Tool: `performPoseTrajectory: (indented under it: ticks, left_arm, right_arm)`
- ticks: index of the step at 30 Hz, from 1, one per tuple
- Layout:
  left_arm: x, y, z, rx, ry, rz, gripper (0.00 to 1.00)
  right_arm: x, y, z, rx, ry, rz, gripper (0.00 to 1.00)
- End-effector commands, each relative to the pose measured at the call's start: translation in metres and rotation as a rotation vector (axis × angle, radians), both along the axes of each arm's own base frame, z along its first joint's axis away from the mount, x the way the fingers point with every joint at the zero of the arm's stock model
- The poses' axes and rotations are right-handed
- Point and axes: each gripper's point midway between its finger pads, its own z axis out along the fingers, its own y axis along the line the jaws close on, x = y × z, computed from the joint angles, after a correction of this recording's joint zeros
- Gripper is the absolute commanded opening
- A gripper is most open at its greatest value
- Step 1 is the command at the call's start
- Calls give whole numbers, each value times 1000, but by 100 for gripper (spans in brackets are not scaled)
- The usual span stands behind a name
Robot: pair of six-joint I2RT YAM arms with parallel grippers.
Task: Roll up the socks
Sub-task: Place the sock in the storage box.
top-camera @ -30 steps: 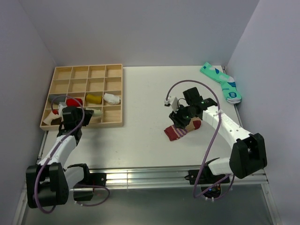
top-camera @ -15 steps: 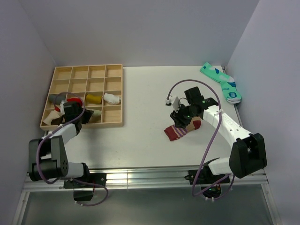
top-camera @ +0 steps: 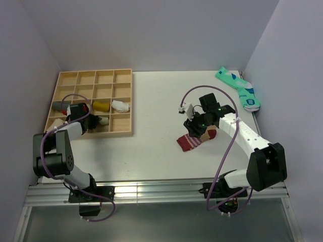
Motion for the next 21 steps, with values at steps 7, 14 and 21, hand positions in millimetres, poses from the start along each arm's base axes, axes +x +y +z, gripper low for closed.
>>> performPoseTrajectory:
  ticks: [7,14,21]
  left_arm:
    - [1,8,-12,29,114,10,5]
    - [-7,8,-15,21,134,21,29]
    - [-11,4,-1,8,106,14,46]
  right_arm:
    - [5,-2,3,-3,-4,2,52]
    - [6,-4,1,-13,7,2,52]
    - [6,-3,1,-9,28,5,51]
